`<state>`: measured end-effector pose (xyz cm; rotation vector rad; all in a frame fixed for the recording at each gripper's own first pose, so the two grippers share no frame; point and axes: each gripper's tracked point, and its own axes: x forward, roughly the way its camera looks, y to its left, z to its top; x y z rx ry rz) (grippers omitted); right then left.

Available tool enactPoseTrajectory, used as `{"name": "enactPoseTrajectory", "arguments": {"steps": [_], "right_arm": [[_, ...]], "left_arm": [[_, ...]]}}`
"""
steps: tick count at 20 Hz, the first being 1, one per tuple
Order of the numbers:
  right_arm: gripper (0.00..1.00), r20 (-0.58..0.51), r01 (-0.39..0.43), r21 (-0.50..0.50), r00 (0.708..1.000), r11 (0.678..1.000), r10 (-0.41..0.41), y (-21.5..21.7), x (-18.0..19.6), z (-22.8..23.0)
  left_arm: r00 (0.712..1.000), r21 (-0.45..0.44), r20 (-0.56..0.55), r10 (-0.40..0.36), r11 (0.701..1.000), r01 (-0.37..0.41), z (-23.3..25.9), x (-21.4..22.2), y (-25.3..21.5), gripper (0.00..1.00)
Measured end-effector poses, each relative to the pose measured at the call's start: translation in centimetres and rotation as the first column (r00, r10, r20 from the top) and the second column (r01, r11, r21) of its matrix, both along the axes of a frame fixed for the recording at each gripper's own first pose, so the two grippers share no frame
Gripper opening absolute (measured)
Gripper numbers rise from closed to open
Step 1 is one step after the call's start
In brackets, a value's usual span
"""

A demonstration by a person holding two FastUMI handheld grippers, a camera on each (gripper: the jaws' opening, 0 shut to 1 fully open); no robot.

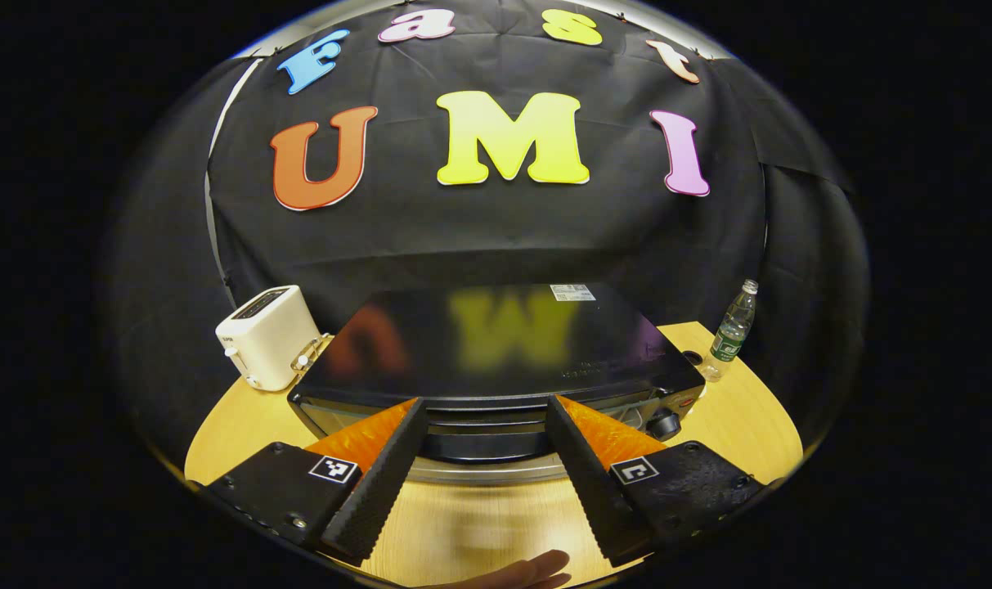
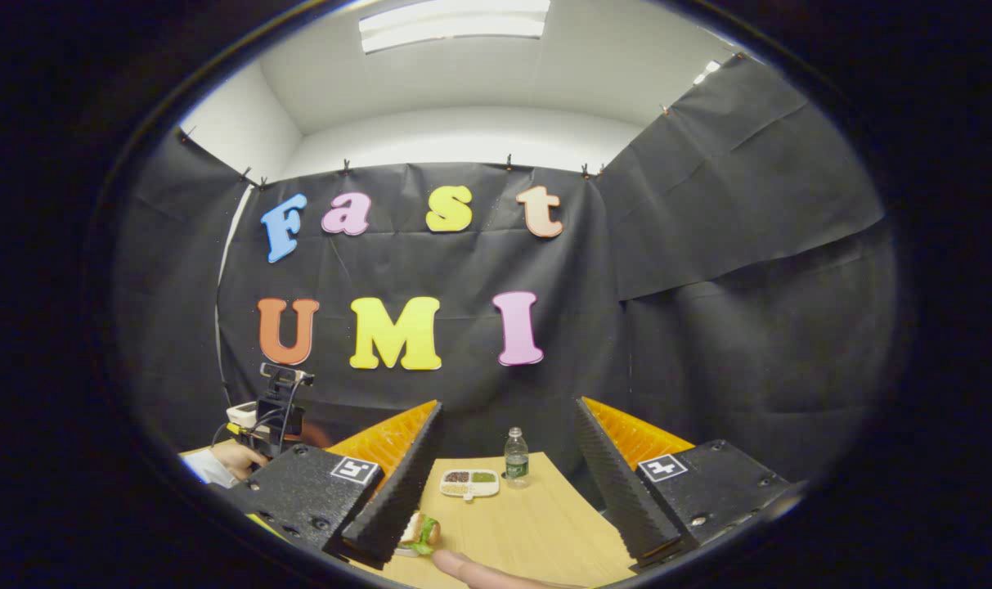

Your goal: Open the electric oven with the left hand, put the food in, and close the electric oven.

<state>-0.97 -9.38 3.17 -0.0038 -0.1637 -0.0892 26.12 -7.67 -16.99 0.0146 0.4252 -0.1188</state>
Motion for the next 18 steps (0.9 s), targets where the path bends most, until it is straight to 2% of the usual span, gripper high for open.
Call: {"name": "enactPoseTrajectory", "arguments": {"steps": [8,9,10,11,15,16,18], "right_arm": [[1.00,0.018,0.003,-0.001,1.000,1.000,-0.003,0.5,-2.2,0.4],[0.89,0.012,0.002,0.000,1.000,1.000,-0.002,0.6,-2.4,0.3],[0.89,0.007,0.003,-0.002,1.000,1.000,-0.003,0.6,-2.6,0.3],[1.00,0.008,0.006,-0.002,1.000,1.000,-0.006,0.5,-2.8,0.4],[1.00,0.018,0.009,0.001,1.000,1.000,-0.009,0.6,-3.8,0.5],[0.89,0.014,0.011,0.001,1.000,1.000,-0.011,0.5,-3.8,0.3],[0.89,0.009,0.007,-0.002,1.000,1.000,-0.007,0.8,-4.0,0.4]], "left_arm": [[0.999,0.011,-0.043,-0.016,1.000,0.017,-2.1,-5.7,0.3,0.97],[0.999,0.008,-0.049,-0.014,1.000,0.014,-2.7,-6.6,0.4,0.96],[0.998,0.008,-0.055,-0.013,1.000,0.013,-3.2,-7.4,0.4,0.97],[0.999,0.010,-0.053,-0.013,1.000,0.013,-3.7,-8.1,0.5,0.96],[0.998,0.006,-0.060,-0.009,1.000,0.009,-6.7,-10.9,0.6,0.96],[0.998,0.001,-0.069,-0.005,1.000,0.005,-7.6,-11.5,0.6,0.96],[0.996,0.011,-0.091,-0.009,1.000,0.010,-9.6,-12.8,0.5,0.96]]}}
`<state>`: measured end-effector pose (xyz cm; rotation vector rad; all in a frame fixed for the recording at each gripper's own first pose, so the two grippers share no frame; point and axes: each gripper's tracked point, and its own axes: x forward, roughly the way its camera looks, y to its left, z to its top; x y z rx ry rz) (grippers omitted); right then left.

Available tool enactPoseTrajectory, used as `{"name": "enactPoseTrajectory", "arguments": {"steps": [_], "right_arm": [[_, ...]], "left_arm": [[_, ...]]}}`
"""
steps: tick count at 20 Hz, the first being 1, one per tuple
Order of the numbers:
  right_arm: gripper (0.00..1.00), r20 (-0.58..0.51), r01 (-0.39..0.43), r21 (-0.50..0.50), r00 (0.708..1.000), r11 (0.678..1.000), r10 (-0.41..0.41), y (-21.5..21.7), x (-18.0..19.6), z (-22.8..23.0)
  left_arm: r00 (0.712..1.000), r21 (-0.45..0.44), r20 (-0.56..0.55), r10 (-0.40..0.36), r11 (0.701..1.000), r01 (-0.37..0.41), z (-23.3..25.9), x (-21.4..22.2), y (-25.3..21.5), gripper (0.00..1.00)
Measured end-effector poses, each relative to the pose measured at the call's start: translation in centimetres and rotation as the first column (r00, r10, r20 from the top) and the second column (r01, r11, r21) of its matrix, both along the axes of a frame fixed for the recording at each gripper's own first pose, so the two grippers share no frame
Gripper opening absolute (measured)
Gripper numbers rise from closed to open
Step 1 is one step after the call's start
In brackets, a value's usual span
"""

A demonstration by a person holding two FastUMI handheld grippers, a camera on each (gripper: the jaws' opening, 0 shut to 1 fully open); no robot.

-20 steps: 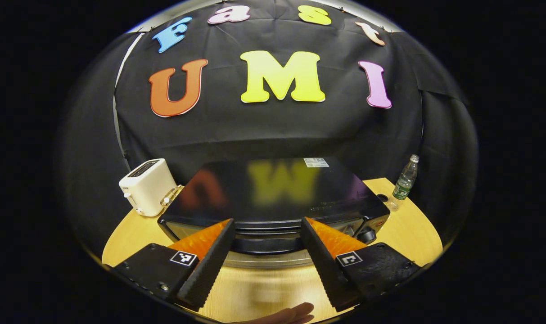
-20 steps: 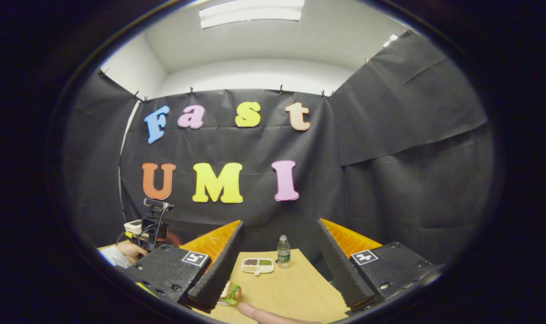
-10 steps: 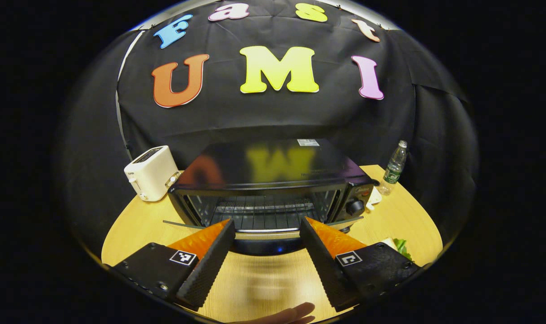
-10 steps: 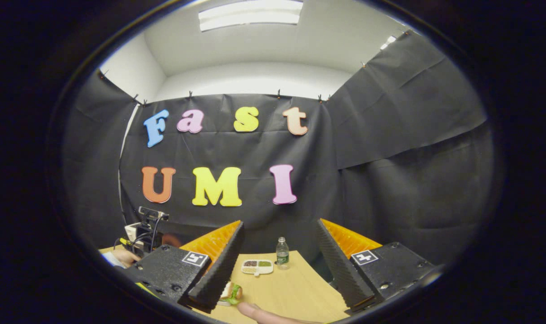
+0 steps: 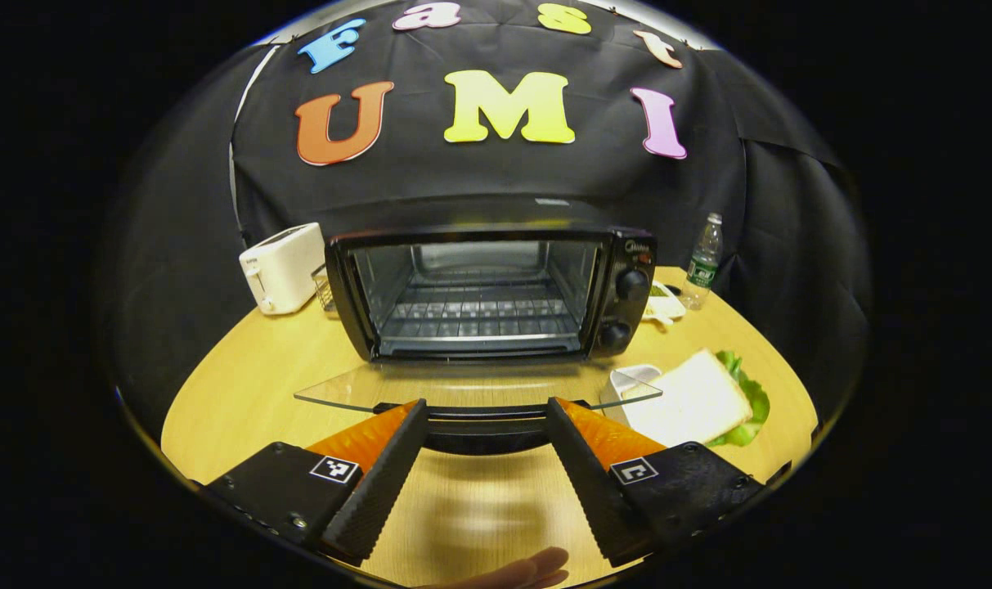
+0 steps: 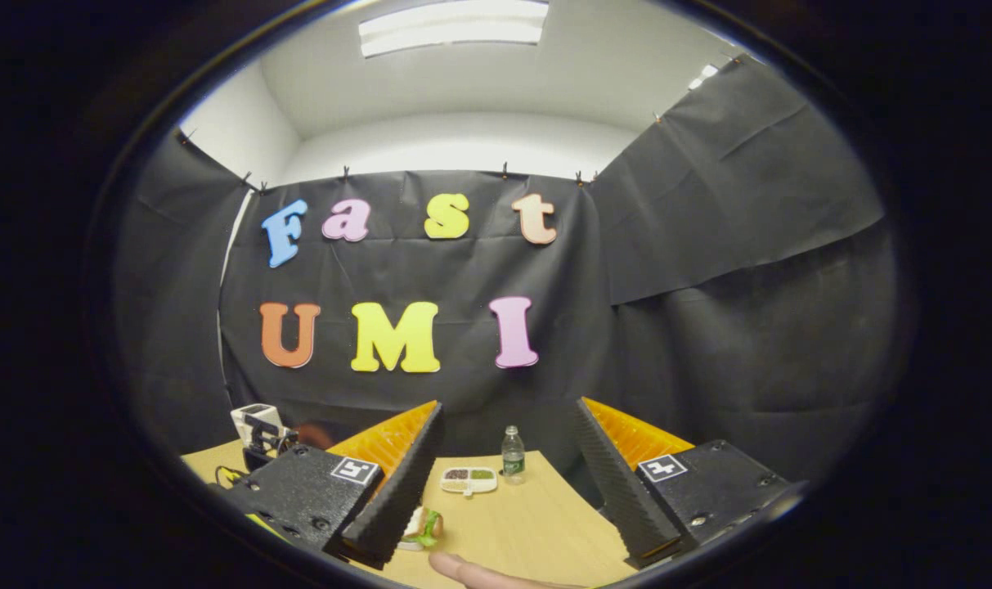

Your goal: Open the electric oven with the left hand, put the food in, and close the electric oven.

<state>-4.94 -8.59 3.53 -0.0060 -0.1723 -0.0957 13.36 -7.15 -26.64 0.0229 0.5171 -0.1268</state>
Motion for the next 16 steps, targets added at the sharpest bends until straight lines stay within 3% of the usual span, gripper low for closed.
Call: {"name": "enactPoseTrajectory", "arguments": {"steps": [1,4,5,6,7,8,9,10,11,12,16], "right_arm": [[1.00,-0.002,-0.003,-0.002,1.000,1.000,0.003,0.1,0.0,0.0],[1.00,-0.005,-0.004,-0.011,1.000,1.000,0.004,0.3,-0.1,-0.3],[0.89,-0.009,-0.004,-0.017,1.000,1.000,0.004,0.4,-0.2,-0.4],[0.89,-0.012,-0.003,-0.020,1.000,1.000,0.002,0.4,-0.1,-0.6],[1.00,-0.014,-0.003,-0.021,1.000,1.000,0.003,0.4,0.0,-0.6],[0.89,-0.016,-0.005,-0.022,1.000,1.000,0.004,0.5,0.0,-0.8],[1.00,-0.017,-0.005,-0.022,1.000,1.000,0.005,0.6,0.0,-0.9],[1.00,-0.021,-0.004,-0.021,1.000,1.000,0.004,0.5,0.2,-1.0],[0.90,-0.027,-0.004,-0.017,1.000,1.000,0.003,0.5,0.3,-1.1],[1.00,-0.032,-0.008,-0.016,0.999,1.000,0.008,0.7,0.3,-1.1],[1.00,-0.046,-0.017,-0.014,0.999,1.000,0.016,0.8,0.5,-1.5]], "left_arm": [[1.000,-0.002,-0.012,0.003,1.000,-0.003,-0.9,-0.5,0.1,0.96],[0.998,-0.037,-0.058,0.025,0.999,-0.027,-3.4,-1.2,0.2,0.96],[0.996,-0.049,-0.086,0.032,0.998,-0.036,-4.7,-1.4,0.3,0.95],[0.993,-0.058,-0.113,0.041,0.997,-0.048,-5.9,-1.5,0.4,0.95],[0.989,-0.064,-0.138,0.045,0.996,-0.054,-7.0,-1.7,0.4,0.95],[0.993,-0.072,-0.107,0.049,0.996,-0.057,-6.4,-1.8,0.3,0.95],[0.996,-0.071,-0.073,0.047,0.996,-0.052,-6.0,-1.2,0.5,0.96],[0.996,-0.068,-0.076,0.044,0.996,-0.050,-6.2,-1.3,0.5,0.95],[0.995,-0.067,-0.093,0.043,0.997,-0.049,-6.7,-1.8,0.4,0.95],[0.995,-0.065,-0.093,0.042,0.997,-0.048,-6.8,-1.9,0.5,0.95],[0.997,-0.059,-0.063,0.036,0.997,-0.040,-5.9,-1.8,0.8,0.94]]}}
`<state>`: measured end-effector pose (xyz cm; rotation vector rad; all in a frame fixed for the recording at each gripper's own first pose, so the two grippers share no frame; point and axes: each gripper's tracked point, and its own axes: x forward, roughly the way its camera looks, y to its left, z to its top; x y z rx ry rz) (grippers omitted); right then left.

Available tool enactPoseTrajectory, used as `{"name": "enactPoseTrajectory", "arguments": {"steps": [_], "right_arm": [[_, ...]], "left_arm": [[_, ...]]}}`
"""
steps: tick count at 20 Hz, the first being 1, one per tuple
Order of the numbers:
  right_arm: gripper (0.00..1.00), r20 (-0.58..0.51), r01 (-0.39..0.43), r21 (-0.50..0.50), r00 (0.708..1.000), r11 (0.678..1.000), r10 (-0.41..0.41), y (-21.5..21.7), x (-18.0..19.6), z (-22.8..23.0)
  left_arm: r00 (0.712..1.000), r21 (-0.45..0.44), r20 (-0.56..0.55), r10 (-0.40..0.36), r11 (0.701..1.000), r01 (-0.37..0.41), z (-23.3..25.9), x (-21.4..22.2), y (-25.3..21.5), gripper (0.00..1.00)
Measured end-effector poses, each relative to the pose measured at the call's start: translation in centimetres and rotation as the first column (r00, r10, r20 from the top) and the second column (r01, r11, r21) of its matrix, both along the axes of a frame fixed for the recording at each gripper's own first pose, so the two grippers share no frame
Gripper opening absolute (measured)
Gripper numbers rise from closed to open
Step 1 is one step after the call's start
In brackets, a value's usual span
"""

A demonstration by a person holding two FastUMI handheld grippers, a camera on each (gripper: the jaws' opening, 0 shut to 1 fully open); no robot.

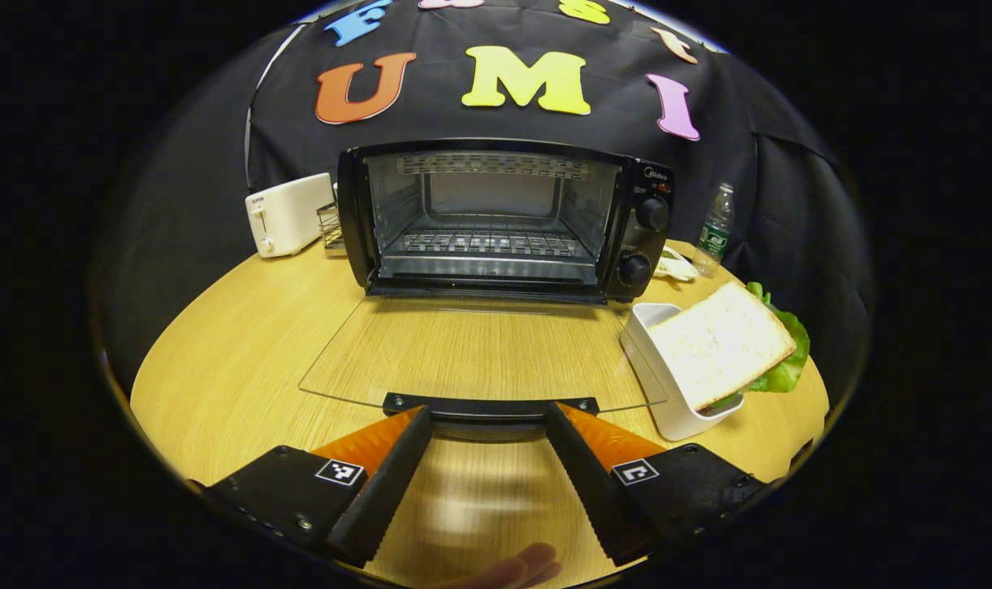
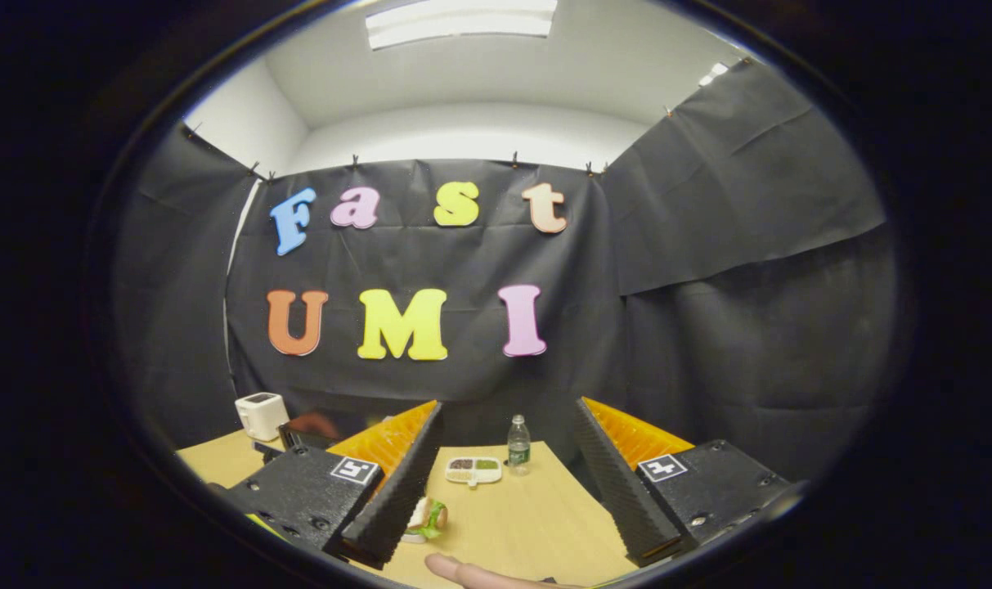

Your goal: Open the electric oven with the left hand, put the food in, and close the electric oven.

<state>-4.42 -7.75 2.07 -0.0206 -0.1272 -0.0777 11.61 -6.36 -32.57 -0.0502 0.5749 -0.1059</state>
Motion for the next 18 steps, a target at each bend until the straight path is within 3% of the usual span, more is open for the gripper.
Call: {"name": "enactPoseTrajectory", "arguments": {"steps": [1,2,3,7,10,18], "right_arm": [[1.00,-0.005,-0.002,-0.001,1.000,1.000,0.002,0.1,0.1,0.0],[0.89,-0.013,-0.006,-0.007,1.000,1.000,0.006,0.2,0.3,-0.1],[1.00,-0.022,-0.010,-0.017,1.000,1.000,0.010,0.2,0.4,-0.1],[1.00,-0.047,-0.010,-0.042,0.999,0.999,0.008,-0.2,1.4,0.0],[1.00,-0.079,-0.013,-0.052,0.997,0.999,0.009,-0.5,3.1,-0.2],[1.00,-0.252,-0.105,-0.060,0.964,0.993,0.087,0.8,8.9,-3.7]], "left_arm": [[1.000,-0.006,-0.014,0.001,1.000,-0.002,0.0,-0.3,0.2,0.94],[1.000,-0.008,-0.016,0.013,1.000,-0.013,0.4,-0.4,0.7,0.94],[1.000,-0.012,-0.006,0.018,1.000,-0.019,1.3,-0.4,1.2,0.94],[0.995,-0.063,0.084,0.049,0.997,-0.043,7.3,-0.9,2.4,0.93],[0.976,-0.074,0.208,0.070,0.996,-0.056,13.8,-1.3,3.1,0.92],[0.840,-0.052,0.538,0.068,0.998,-0.048,30.2,-6.1,3.6,0.91]]}}
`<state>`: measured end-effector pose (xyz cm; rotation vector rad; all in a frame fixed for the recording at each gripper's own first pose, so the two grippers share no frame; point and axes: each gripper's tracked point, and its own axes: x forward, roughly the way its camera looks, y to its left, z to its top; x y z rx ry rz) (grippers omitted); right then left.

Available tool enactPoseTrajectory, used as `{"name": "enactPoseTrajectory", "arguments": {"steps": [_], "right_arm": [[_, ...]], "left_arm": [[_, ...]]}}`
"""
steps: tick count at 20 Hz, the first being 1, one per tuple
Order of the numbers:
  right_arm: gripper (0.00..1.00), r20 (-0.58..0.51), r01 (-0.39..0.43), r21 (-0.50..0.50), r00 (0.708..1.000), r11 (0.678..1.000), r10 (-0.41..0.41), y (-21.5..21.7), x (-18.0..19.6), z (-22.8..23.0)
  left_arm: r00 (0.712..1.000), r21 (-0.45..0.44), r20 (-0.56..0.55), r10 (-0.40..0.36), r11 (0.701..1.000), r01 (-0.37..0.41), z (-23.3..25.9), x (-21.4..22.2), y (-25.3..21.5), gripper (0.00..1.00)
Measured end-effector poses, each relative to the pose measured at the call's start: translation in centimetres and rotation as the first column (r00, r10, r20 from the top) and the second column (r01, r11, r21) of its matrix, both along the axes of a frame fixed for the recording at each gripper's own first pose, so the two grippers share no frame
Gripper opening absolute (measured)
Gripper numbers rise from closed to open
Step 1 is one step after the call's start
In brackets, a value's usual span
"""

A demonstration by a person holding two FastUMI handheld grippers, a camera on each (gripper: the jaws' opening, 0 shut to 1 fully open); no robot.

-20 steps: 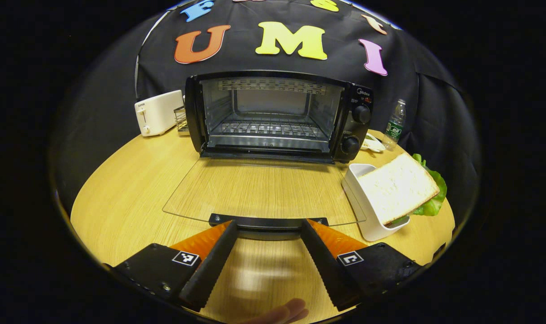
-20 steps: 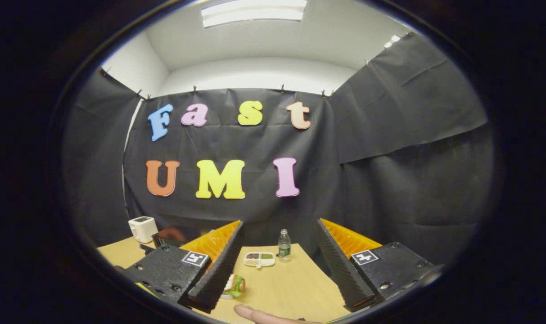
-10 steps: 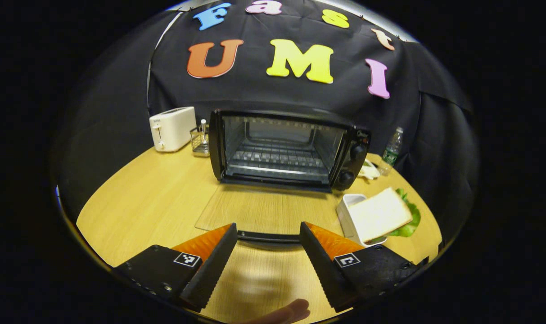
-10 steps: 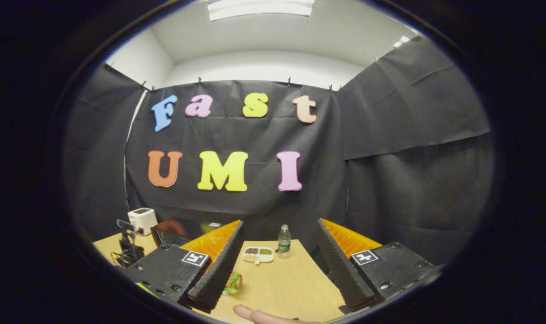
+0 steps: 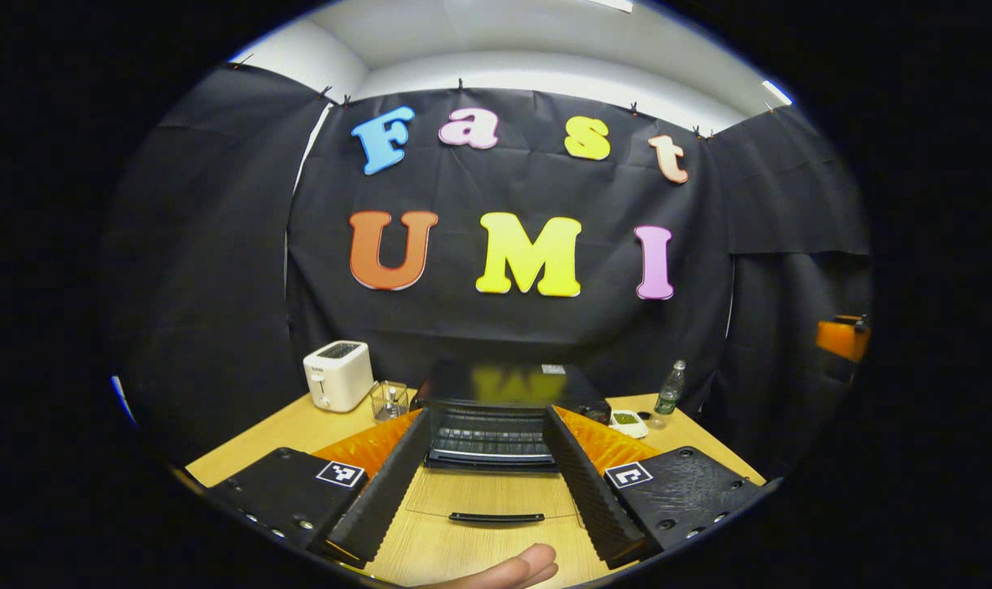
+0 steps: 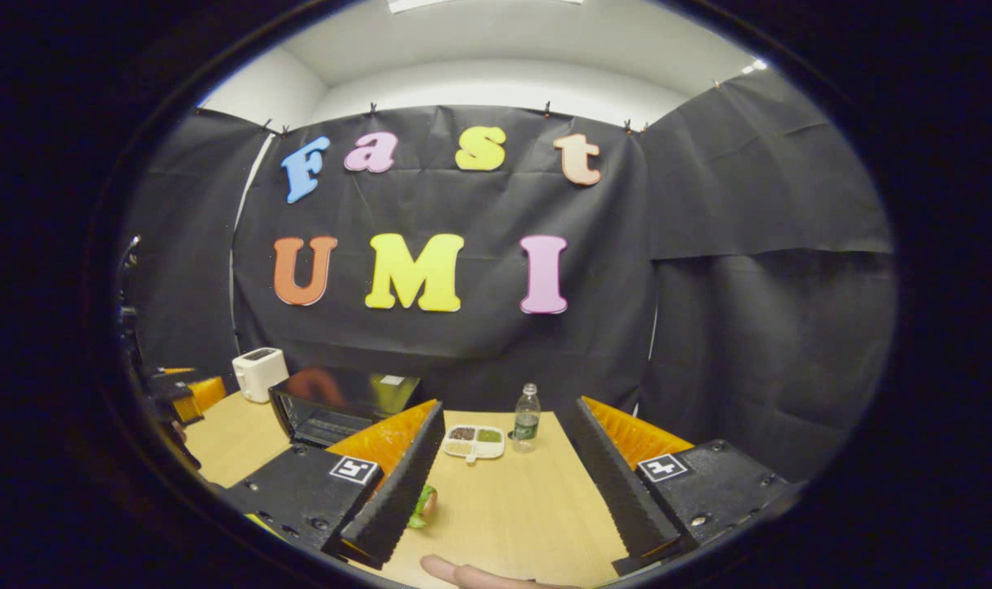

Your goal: Open the electric oven with the left hand, put the food in, and close the electric oven.

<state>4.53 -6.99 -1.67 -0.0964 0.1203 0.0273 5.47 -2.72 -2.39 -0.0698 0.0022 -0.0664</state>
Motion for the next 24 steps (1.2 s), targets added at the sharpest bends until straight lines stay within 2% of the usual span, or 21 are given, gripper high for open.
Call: {"name": "enactPoseTrajectory", "arguments": {"steps": [4,5,6,7,8,9,10,14,17,21,24], "right_arm": [[1.00,-0.171,-0.068,0.047,0.982,0.997,0.075,1.5,4.1,-4.6],[0.91,-0.217,-0.101,0.067,0.970,0.993,0.113,2.4,5.1,-5.9],[1.00,-0.261,-0.125,0.091,0.954,0.988,0.145,2.9,6.0,-7.3],[1.00,-0.303,-0.140,0.114,0.938,0.984,0.169,3.3,6.9,-8.6],[0.91,-0.343,-0.151,0.139,0.920,0.979,0.191,3.5,7.6,-10.0],[0.91,-0.381,-0.152,0.168,0.901,0.974,0.207,3.8,8.5,-11.3],[1.00,-0.420,-0.155,0.202,0.878,0.967,0.228,4.1,9.2,-12.7],[0.99,-0.539,-0.162,0.334,0.775,0.929,0.329,5.3,11.3,-17.8],[0.97,-0.585,-0.129,0.414,0.721,0.901,0.372,5.8,13.0,-20.9],[0.93,-0.634,-0.089,0.504,0.637,0.859,0.438,6.4,13.8,-24.5],[0.90,-0.668,-0.072,0.588,0.519,0.806,0.533,8.4,12.5,-26.8]], "left_arm": [[0.989,0.021,0.145,0.020,1.000,-0.023,3.7,-3.2,-0.5,0.92],[0.989,0.017,0.145,0.009,1.000,-0.011,3.3,-4.0,-0.9,0.92],[0.990,0.020,0.143,-0.004,1.000,0.002,2.9,-4.4,-1.3,0.92],[0.989,0.028,0.145,-0.008,1.000,0.004,2.9,-4.9,-1.4,0.92],[0.988,0.038,0.153,0.001,0.999,-0.007,3.2,-5.3,-1.1,0.92],[0.986,0.048,0.163,0.016,0.999,-0.024,3.4,-5.5,-0.9,0.92],[0.986,0.055,0.168,0.025,0.998,-0.035,3.4,-5.5,-0.7,0.92],[0.987,0.043,0.156,0.047,0.998,-0.054,3.1,-5.5,-0.7,0.92],[0.982,0.039,0.165,0.095,0.994,-0.103,3.4,-5.1,0.3,0.92],[0.978,0.082,0.178,0.109,0.989,-0.125,3.5,-5.0,-0.1,0.92],[0.980,0.088,0.170,0.106,0.989,-0.122,3.2,-4.6,-0.7,0.92]]}}
